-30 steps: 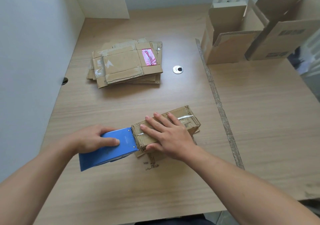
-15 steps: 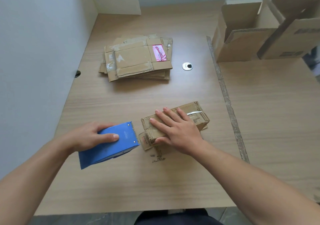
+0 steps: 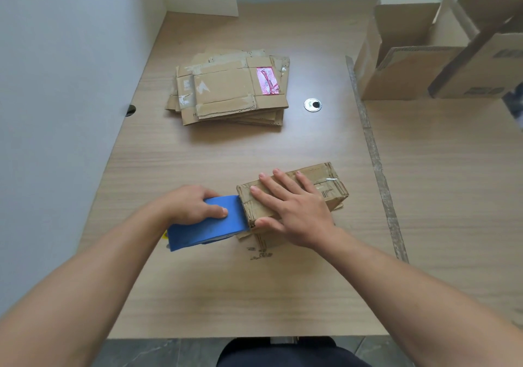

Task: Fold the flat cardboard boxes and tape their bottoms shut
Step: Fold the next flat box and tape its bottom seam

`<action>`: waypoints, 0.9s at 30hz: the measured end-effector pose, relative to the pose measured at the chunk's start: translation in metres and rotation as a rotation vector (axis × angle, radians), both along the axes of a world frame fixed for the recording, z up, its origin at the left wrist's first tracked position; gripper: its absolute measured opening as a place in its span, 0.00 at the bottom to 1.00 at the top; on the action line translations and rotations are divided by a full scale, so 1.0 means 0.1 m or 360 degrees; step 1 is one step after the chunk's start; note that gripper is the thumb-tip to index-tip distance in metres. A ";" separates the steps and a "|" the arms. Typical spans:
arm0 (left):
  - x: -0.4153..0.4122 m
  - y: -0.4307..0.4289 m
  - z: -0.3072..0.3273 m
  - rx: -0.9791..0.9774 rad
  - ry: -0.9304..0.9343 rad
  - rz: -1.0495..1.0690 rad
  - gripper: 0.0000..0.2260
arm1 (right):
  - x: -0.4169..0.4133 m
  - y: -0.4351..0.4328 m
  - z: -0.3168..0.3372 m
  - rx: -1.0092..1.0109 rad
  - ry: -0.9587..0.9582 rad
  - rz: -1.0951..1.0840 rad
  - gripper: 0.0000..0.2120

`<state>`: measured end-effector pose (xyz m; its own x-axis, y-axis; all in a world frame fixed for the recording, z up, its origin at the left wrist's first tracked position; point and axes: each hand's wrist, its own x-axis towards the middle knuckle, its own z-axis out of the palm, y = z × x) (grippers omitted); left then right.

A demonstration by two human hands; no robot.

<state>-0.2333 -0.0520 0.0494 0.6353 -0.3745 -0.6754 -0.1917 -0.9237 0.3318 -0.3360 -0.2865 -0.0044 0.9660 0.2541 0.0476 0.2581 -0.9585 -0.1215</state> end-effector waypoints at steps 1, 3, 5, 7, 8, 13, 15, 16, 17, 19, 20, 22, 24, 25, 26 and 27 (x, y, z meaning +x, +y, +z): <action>0.00 -0.02 0.00 0.0023 -0.0022 0.0002 0.08 | 0.01 0.01 0.00 0.0011 0.0007 -0.0010 0.33; -0.01 -0.07 -0.01 0.0066 -0.0083 0.0021 0.11 | 0.01 0.04 -0.01 0.0038 0.0029 -0.0016 0.33; -0.01 -0.14 0.00 0.0128 -0.0138 0.0033 0.12 | 0.02 0.05 -0.01 0.0047 0.0054 -0.0015 0.33; -0.01 -0.22 0.02 0.0211 -0.0178 0.0042 0.12 | 0.03 0.05 0.00 0.0061 0.0093 -0.0014 0.33; -0.01 -0.26 0.02 0.0247 -0.0201 0.0047 0.13 | 0.03 0.05 0.00 0.0069 0.0094 -0.0021 0.33; 0.00 -0.37 0.04 0.0397 -0.0314 0.0011 0.14 | 0.03 0.05 0.01 0.0084 0.0109 -0.0028 0.32; 0.00 -0.39 0.03 0.0433 -0.0348 0.0014 0.14 | 0.03 0.05 0.02 0.0081 0.0129 -0.0022 0.31; -0.01 -0.39 0.02 0.0448 -0.0358 0.0018 0.15 | 0.03 0.05 0.03 0.0079 0.0134 -0.0018 0.30; -0.02 -0.39 0.01 0.0461 -0.0372 0.0024 0.15 | 0.02 0.05 0.03 0.0082 0.0138 -0.0015 0.30; -0.05 -0.39 -0.03 0.0481 -0.0420 0.0025 0.15 | 0.01 0.07 0.05 0.0095 0.0154 -0.0015 0.30; -0.06 -0.40 -0.04 0.0492 -0.0441 0.0023 0.15 | 0.01 0.08 0.06 0.0108 0.0170 -0.0017 0.30; -0.08 -0.43 -0.03 0.0511 -0.0463 0.0013 0.15 | 0.00 0.09 0.07 0.0156 0.0197 -0.0019 0.29; -0.10 -0.46 -0.01 0.0512 -0.0483 0.0000 0.15 | -0.01 0.08 0.08 0.0177 0.0202 -0.0019 0.29; -0.12 -0.48 0.00 0.0507 -0.0480 -0.0003 0.15 | -0.01 0.05 0.08 0.0176 0.0205 -0.0013 0.29; -0.12 -0.50 0.00 0.0496 -0.0470 -0.0003 0.15 | -0.01 0.02 0.09 0.0172 0.0206 -0.0006 0.29; -0.13 -0.50 0.00 0.0486 -0.0459 -0.0007 0.15 | -0.02 0.00 0.08 0.0163 0.0206 -0.0003 0.30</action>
